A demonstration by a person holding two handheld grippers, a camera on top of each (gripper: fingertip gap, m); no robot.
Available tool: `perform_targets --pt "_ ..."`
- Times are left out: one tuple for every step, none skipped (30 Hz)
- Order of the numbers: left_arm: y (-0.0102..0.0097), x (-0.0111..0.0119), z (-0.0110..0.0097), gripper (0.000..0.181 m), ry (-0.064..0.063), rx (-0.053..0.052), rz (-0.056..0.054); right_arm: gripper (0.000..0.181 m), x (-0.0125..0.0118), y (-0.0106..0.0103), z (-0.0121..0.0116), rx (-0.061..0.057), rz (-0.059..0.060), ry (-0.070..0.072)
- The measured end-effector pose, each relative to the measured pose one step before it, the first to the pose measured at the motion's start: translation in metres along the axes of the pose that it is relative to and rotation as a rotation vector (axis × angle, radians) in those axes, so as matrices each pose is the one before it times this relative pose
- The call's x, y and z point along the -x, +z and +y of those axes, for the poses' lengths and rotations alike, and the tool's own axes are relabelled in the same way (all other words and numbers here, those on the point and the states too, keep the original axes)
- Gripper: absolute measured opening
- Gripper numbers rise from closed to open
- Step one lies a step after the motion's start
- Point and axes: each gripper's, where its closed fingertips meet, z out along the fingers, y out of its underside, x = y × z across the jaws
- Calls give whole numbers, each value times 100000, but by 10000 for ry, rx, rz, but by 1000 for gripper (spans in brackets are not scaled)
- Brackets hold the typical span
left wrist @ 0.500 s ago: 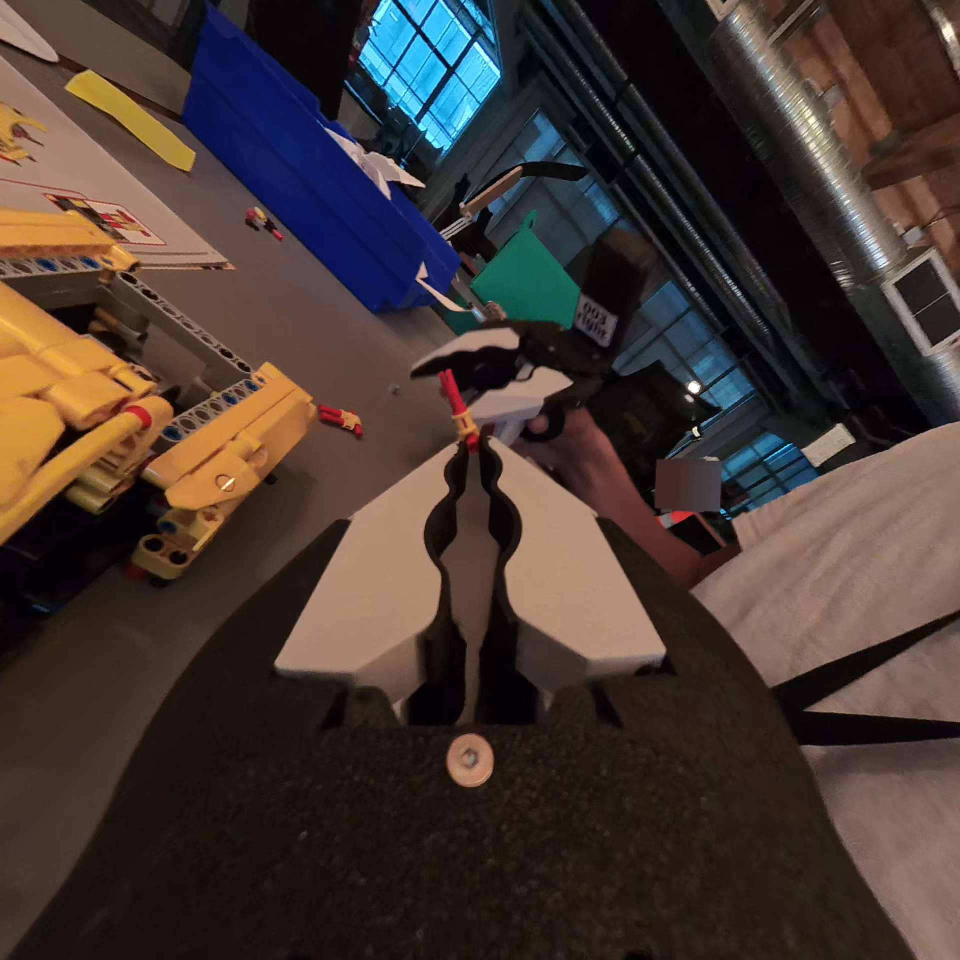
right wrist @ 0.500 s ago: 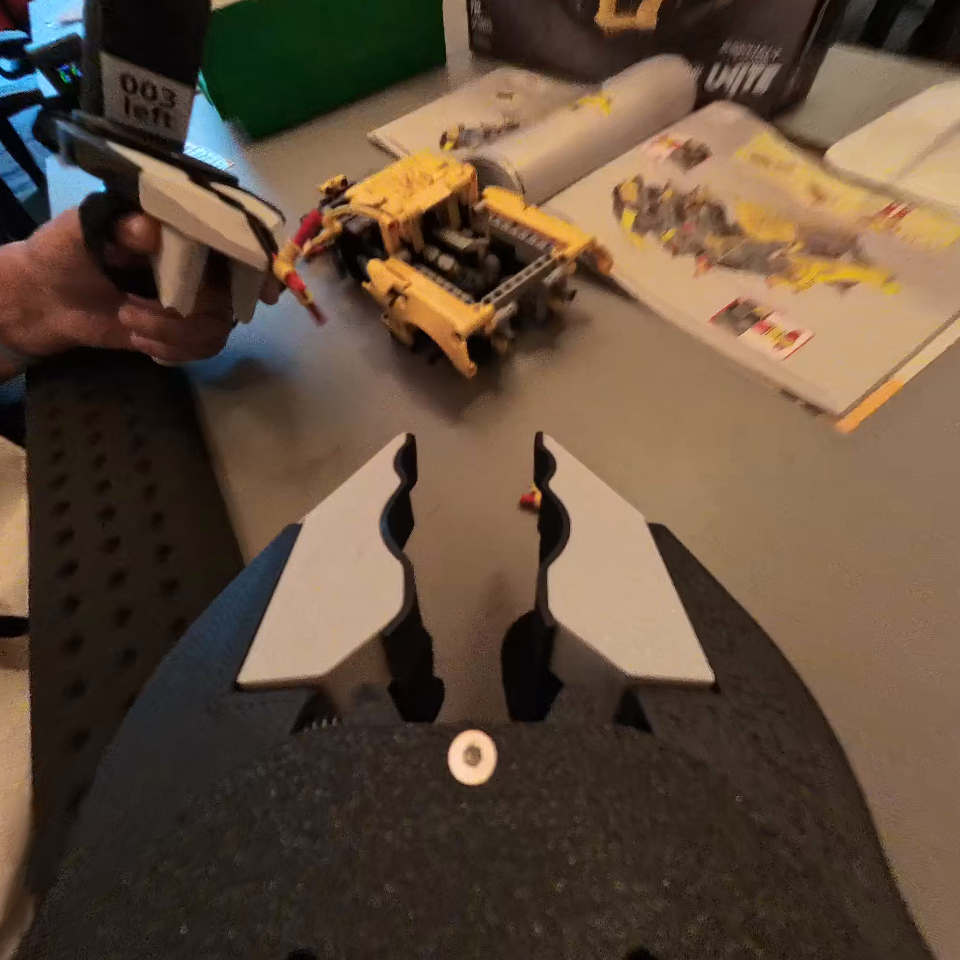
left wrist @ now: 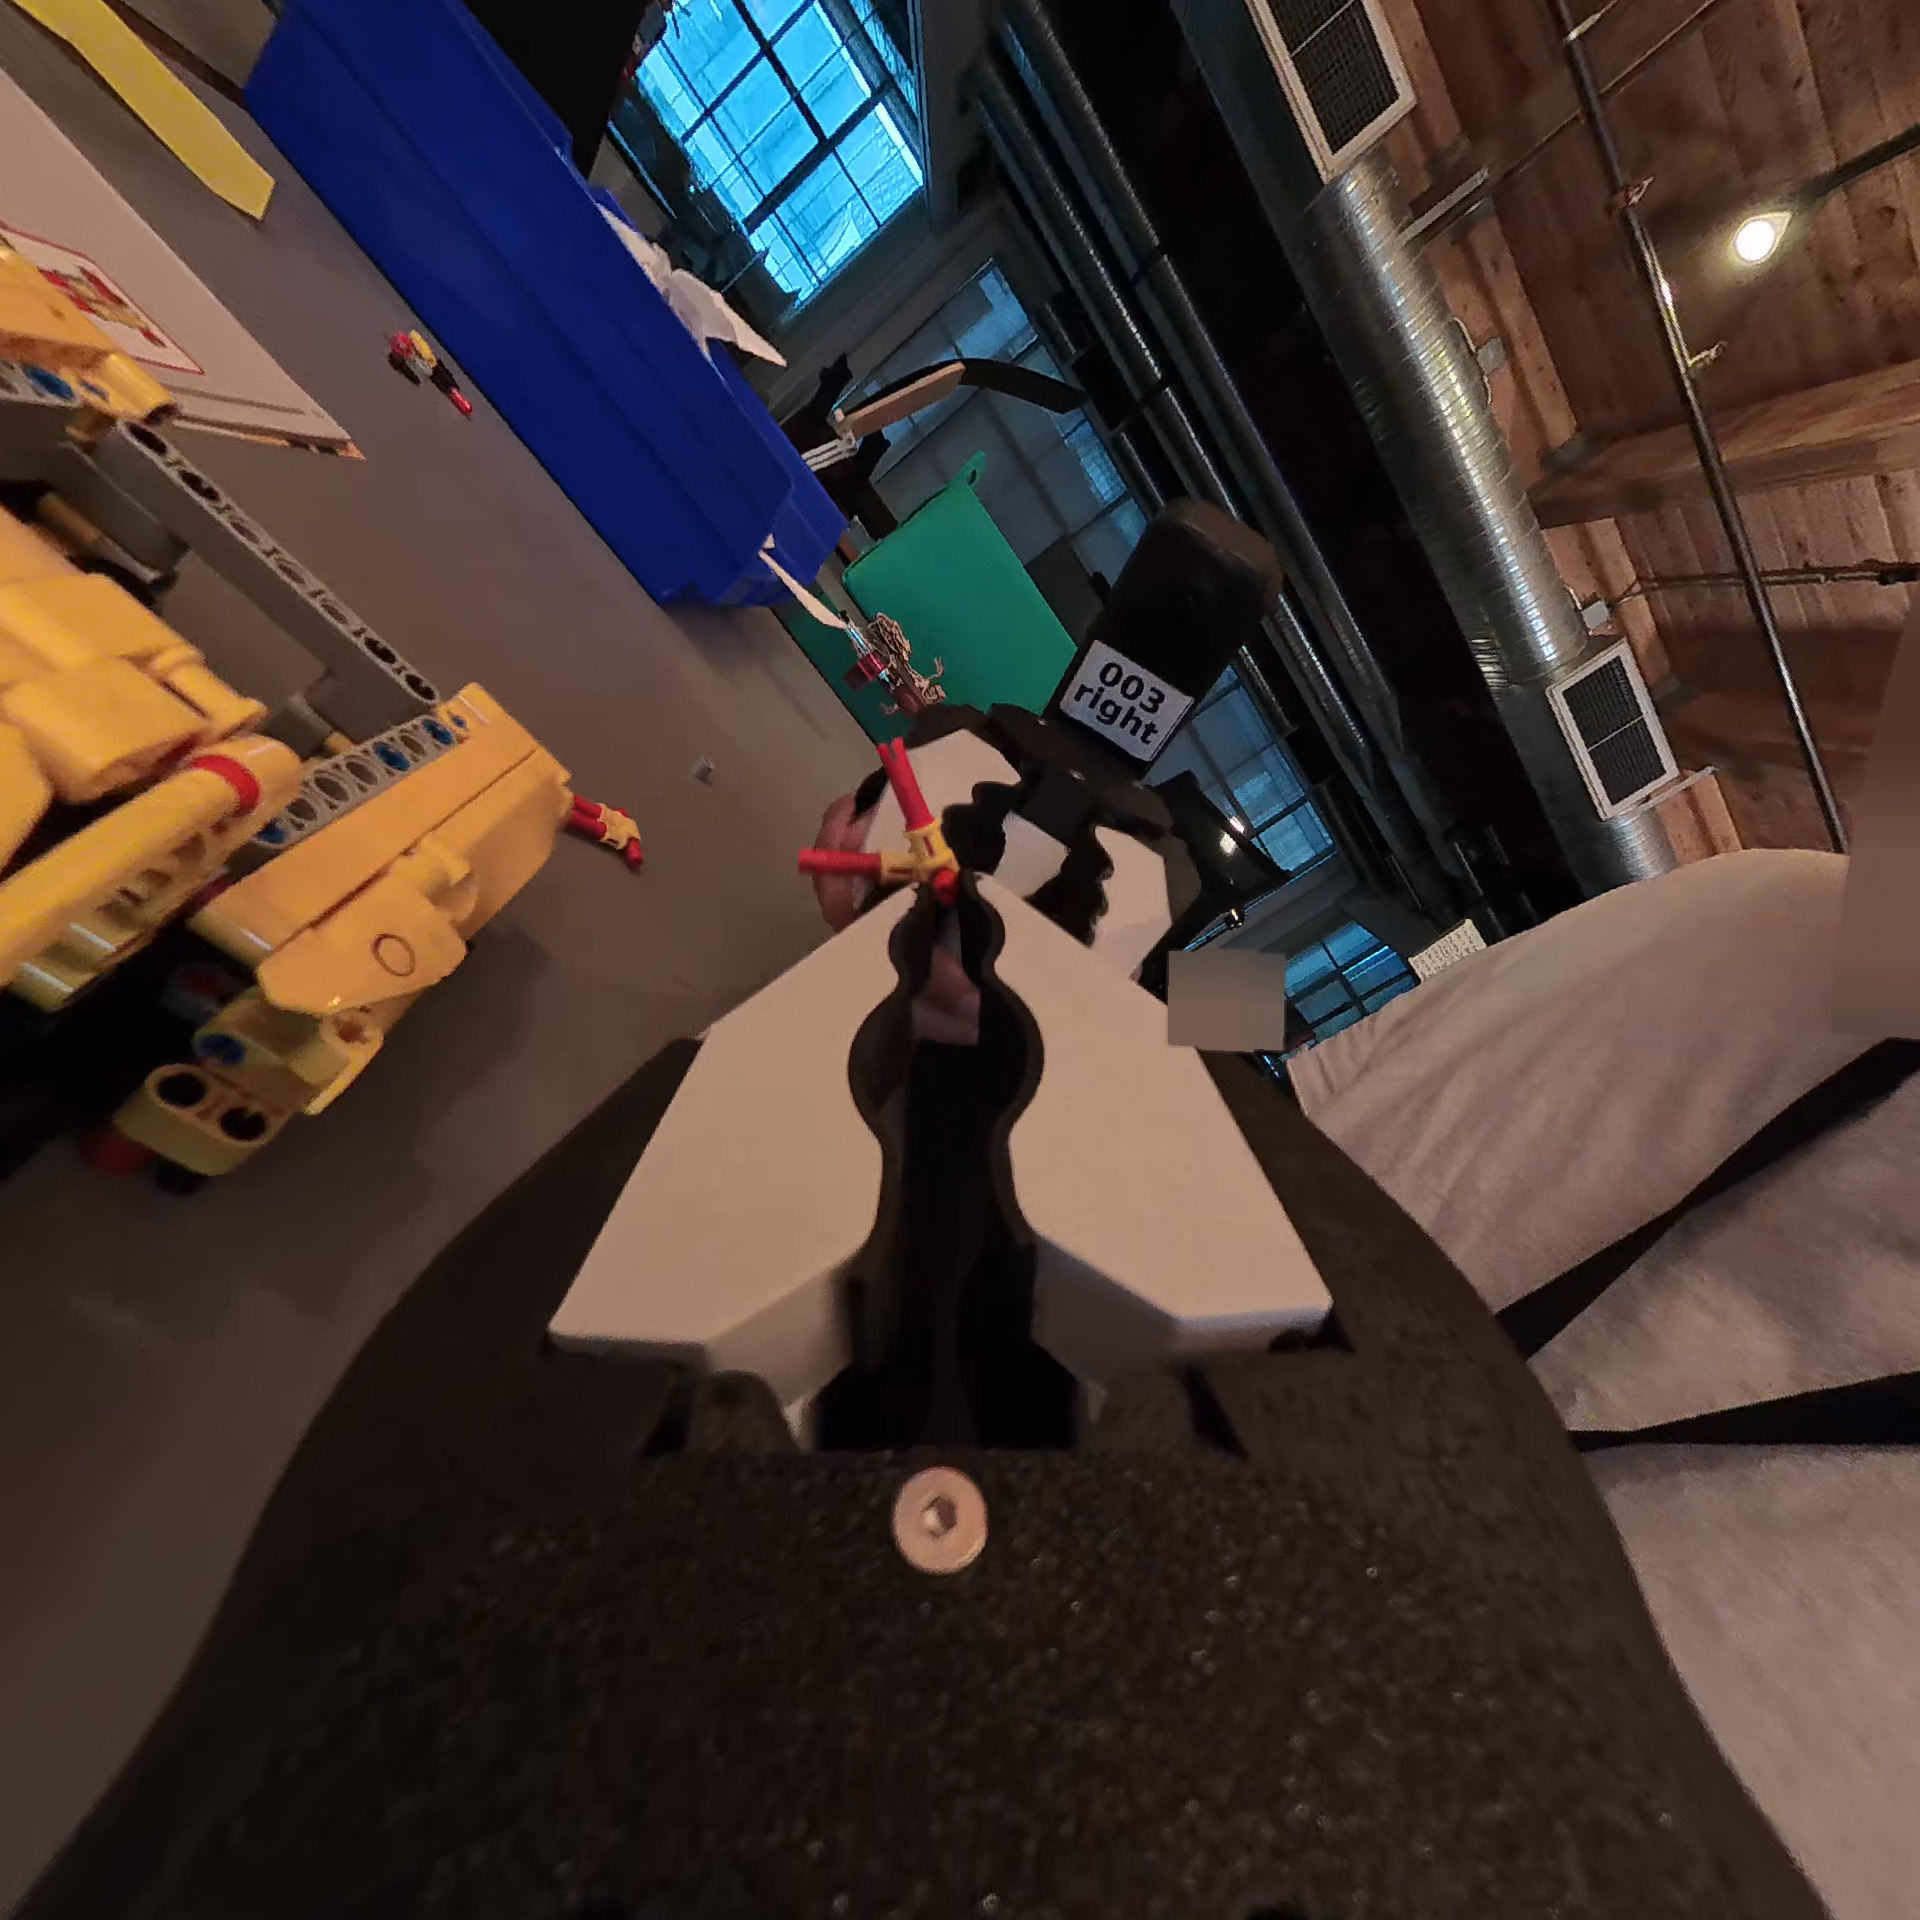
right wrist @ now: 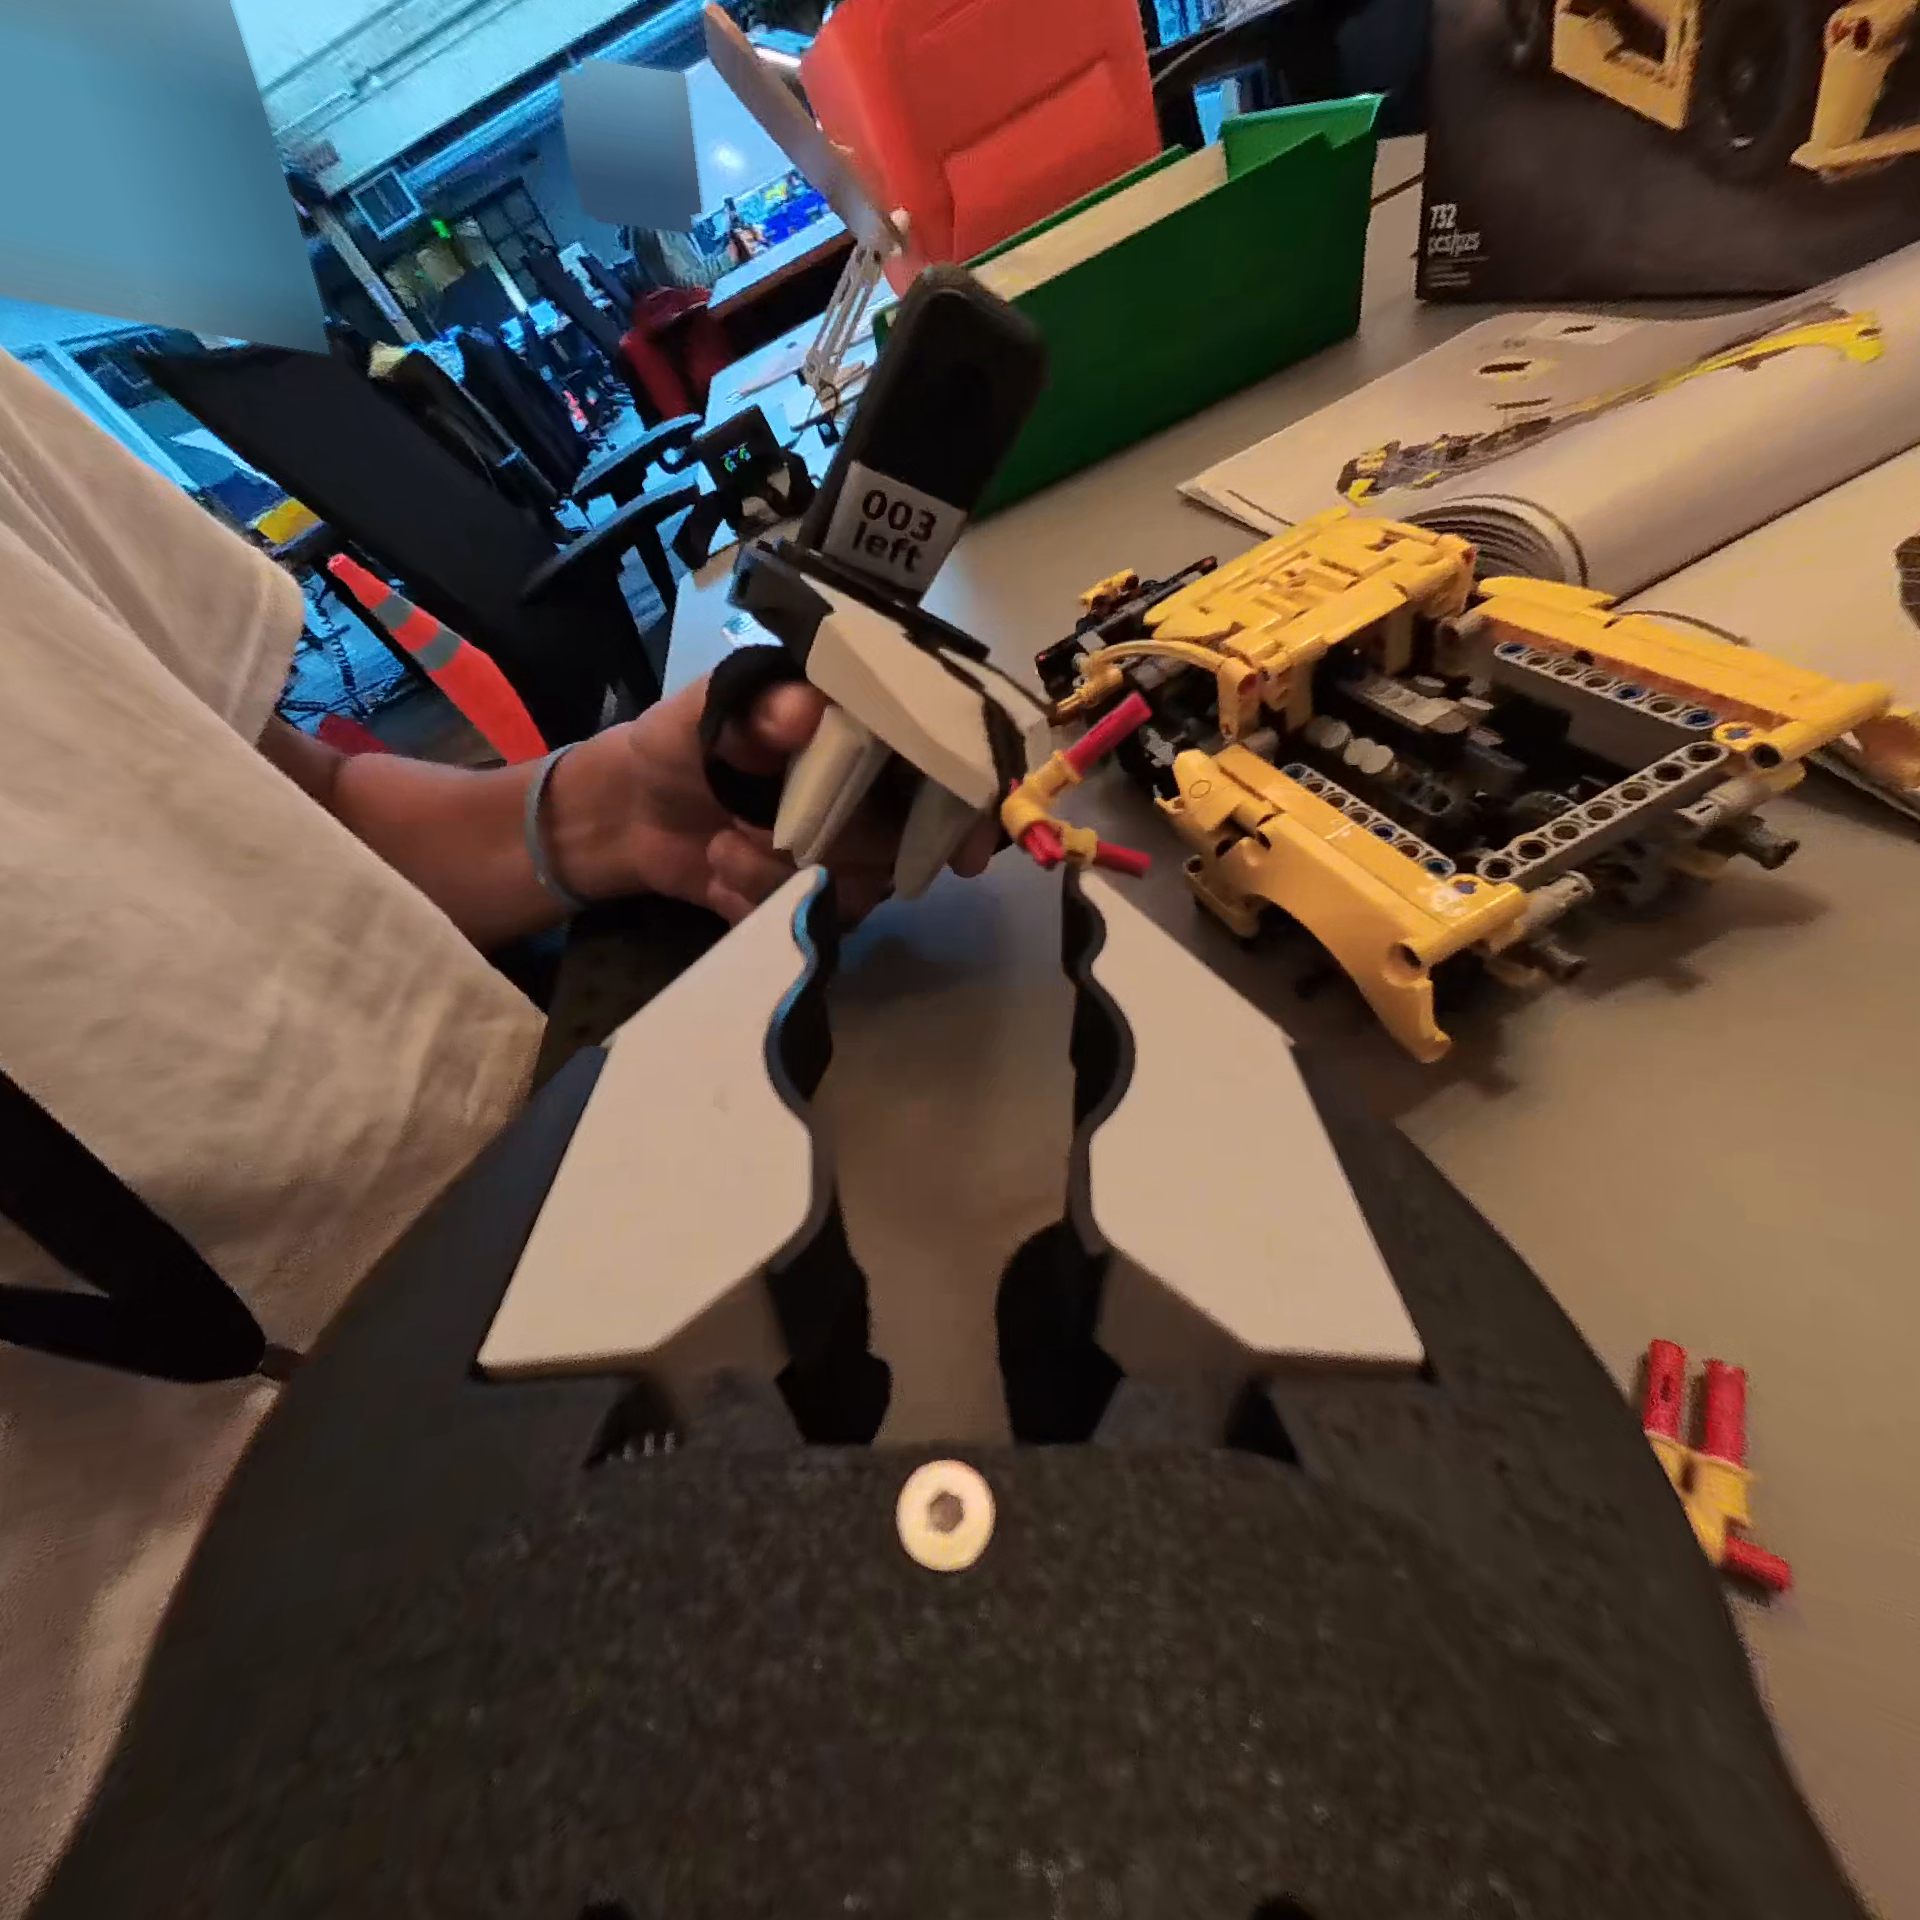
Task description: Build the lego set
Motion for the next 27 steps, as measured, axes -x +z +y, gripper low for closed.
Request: perform_targets --pt "56 156 143 3 -106 78 -29 39 -179 -47 47 31 88 -31" --pt "70 109 160 3 -133 79 18 37 -89 -73 41 6 59 -64" --pt "87 65 146 3 -128 76 39 35 -204 -81 -46 -74 122 -52" --pt "82 102 141 3 -76 79 -10 33 -83 -98 -128 -123 27 21" --pt "91 53 117 4 -18 72 -17 32 41 -113 -263 -183 -73 105" --pt "92 -50 73 4 16 49 25 30 32 -137 -336 -194 -71 147" --pt "66 -73 -5 4 42 -2 19 28 20 -80 -107 -44 -39 66" --pt "39 33 33 4 60 23 -50 28 -47 -50 57 36 24 -65" --pt "26 84 79 4 33 51 -60 28 -62 -20 176 75 39 -52" --pt "11 0 29 3 -1 15 6 28 30 -43 59 -14 -55 39" --pt "-21 -31 -14 4 16 -7 13 27 18 -121 -10 -33 -88 87" --pt "-6 -8 13 3 55 8 -20 26 -93 -168 -17 -27 -27 84" --pt "5 -35 15 3 64 14 -10 26 -25 -135 -40 -39 -56 52" --pt "27 -94 37 4 47 18 26 26 100 -89 -19 -25 -106 46" --pt "32 -88 32 4 32 26 32 26 104 -66 -20 -16 -85 48" --pt "28 -70 38 3 21 23 34 26 43 -54 -128 -86 -55 70" --pt "48 -116 73 3 22 47 60 25 21 -42 -205 -148 -74 146" --pt "90 -168 140 3 49 89 76 26 21 -6 -255 -153 -122 239" --pt "119 -171 171 3 86 106 60 26 64 25 -240 -141 -146 271" --pt "118 -132 143 3 106 85 12 26 40 64 -131 -77 -119 195" --pt "38 -57 16 3 73 15 -8 27 94 8 -33 -20 -111 96" --pt "-28 -23 -63 3 -12 -36 23 27 59 -98 -83 -55 -58 9" --pt "-84 -12 -92 3 -94 -59 59 31 71 -211 -282 -184 -64 35" --pt "-109 25 -137 3 -115 -98 46 32 110 -320 -507 -322 -114 126" --pt "-132 44 -182 3 -95 -114 32 33 32 -360 -521 -323 -113 181" --pt "-111 -31 -151 3 -75 -91 61 33 -33 -351 -413 -241 -74 177" --pt "-82 -59 -109 3 -62 -68 67 33 -164 -305 -299 -173 9 137"
